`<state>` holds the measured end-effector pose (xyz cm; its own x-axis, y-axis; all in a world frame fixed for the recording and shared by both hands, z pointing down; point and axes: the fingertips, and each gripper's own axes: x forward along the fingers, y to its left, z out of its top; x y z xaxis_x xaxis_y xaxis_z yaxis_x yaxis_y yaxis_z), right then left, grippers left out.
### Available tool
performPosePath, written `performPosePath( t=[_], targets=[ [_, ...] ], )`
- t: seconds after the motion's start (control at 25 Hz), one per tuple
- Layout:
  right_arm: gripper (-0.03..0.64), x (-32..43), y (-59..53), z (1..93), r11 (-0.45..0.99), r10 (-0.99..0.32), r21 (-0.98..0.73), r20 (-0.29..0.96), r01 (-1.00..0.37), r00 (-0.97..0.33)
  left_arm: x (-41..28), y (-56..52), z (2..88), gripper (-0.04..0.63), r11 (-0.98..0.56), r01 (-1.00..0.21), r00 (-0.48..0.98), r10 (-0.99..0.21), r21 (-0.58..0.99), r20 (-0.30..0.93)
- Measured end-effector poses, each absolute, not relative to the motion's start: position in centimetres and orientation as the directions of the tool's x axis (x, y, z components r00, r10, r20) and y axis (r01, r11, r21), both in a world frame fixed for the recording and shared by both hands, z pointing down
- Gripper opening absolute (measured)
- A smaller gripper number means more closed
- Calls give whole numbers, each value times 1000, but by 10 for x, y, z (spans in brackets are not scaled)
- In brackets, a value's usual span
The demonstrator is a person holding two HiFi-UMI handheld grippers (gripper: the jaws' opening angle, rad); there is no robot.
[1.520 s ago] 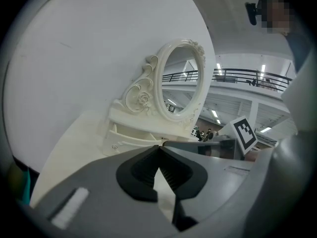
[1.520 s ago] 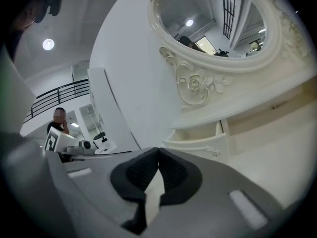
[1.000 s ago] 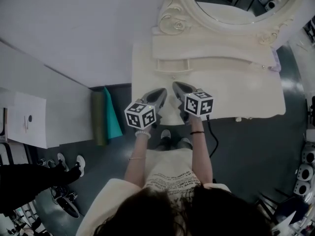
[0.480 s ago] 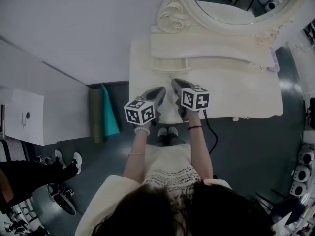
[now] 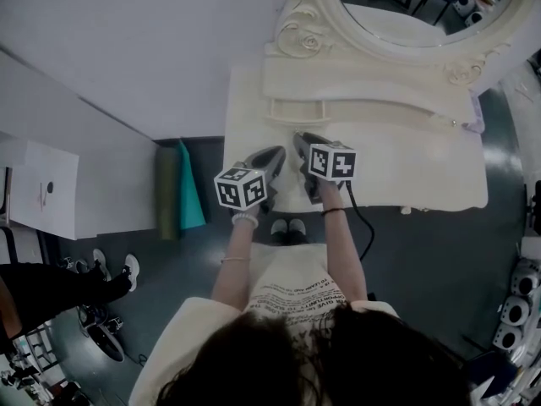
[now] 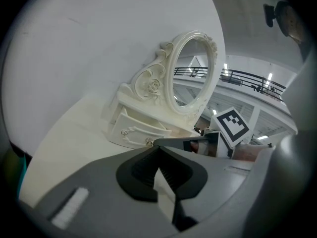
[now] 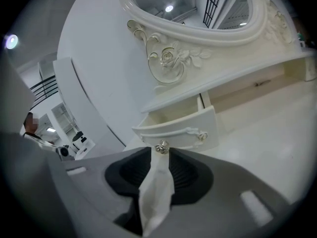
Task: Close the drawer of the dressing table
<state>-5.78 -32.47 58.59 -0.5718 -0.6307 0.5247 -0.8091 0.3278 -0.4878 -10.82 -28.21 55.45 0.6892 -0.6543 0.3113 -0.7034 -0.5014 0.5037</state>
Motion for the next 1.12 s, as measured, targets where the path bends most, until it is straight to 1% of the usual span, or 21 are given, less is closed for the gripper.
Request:
performPosePath(
  t=[0.2, 0.72, 0.84, 0.92, 1.12],
  targets=[
    [114, -60, -330, 588, 333, -624, -489, 527, -806, -577, -105, -285, 556, 0, -503, -705, 690, -649, 501, 320],
    [114, -67, -338, 596, 324, -592, -514, 544, -794, -594, -108, -293, 561, 0, -490, -712, 682, -653, 504, 330],
    [110, -68, -339, 597, 324, -586, -503, 559, -801, -587, -109, -294, 561, 0, -489, -711, 682, -653, 505, 328],
    [95, -67, -340, 598, 324, -589, -491, 564, -809, -579, -109, -295, 561, 0, -488, -712, 681, -654, 506, 328],
    [95, -67, -340, 598, 325, -591, -492, 561, -807, -580, -108, -296, 561, 0, -490, -709, 684, -653, 507, 325]
  ],
)
